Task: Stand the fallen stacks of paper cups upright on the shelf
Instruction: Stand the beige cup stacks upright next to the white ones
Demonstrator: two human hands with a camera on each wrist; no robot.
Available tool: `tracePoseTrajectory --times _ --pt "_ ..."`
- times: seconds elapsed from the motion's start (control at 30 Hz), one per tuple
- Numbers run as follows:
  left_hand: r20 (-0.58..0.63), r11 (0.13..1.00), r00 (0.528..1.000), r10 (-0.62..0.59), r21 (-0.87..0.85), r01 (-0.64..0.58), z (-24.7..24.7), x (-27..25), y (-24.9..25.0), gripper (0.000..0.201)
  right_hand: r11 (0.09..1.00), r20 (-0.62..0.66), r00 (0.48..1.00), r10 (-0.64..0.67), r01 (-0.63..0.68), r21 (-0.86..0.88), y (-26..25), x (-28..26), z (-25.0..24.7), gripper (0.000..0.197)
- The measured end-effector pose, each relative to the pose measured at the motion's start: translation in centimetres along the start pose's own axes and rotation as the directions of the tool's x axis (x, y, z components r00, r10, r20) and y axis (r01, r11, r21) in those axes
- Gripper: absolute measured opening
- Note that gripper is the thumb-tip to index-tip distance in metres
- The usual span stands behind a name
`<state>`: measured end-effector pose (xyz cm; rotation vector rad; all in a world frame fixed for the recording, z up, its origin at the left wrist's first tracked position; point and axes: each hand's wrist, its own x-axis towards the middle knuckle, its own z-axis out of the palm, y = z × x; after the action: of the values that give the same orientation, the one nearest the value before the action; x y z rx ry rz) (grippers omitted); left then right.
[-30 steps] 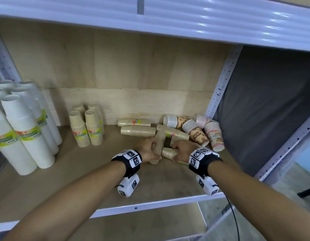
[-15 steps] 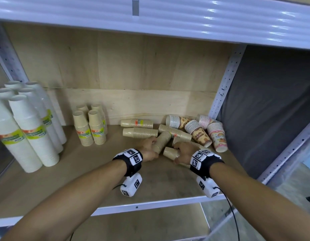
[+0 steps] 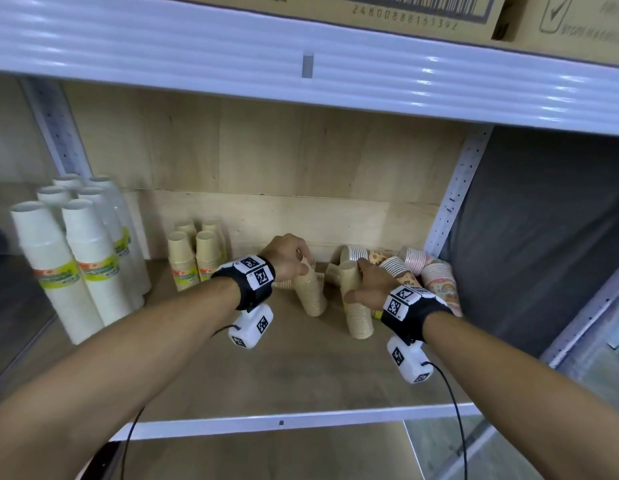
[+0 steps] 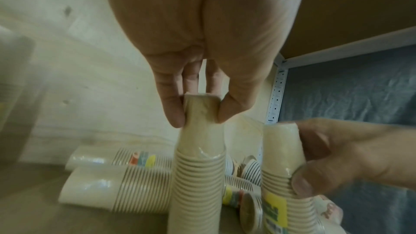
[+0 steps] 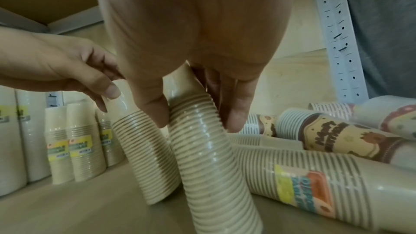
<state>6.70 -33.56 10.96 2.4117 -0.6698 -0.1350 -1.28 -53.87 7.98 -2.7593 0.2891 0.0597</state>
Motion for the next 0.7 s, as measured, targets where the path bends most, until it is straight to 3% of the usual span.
tracePoseTrajectory --times 0.33,0.5,0.7 --pt "0.034 0.992 0.999 0.023 0.125 -0.027 -2.3 -1.1 -0.2 0.032 0.973 0.01 0.999 -0.036 0.032 0.23 -3.9 0.5 1.2 0.078" --pt "0.037 0.992 0.999 0.029 0.123 -0.034 -2.0 -1.6 -0.7 0.036 0.971 0.01 0.998 -0.065 0.061 0.23 -5.7 0.6 2.3 0.061" --pt "0.031 0.991 0.999 0.044 0.126 -0.047 -2.1 -1.9 -0.9 0.037 0.965 -0.017 0.996 -0.083 0.085 0.246 -6.0 0.8 2.9 0.056"
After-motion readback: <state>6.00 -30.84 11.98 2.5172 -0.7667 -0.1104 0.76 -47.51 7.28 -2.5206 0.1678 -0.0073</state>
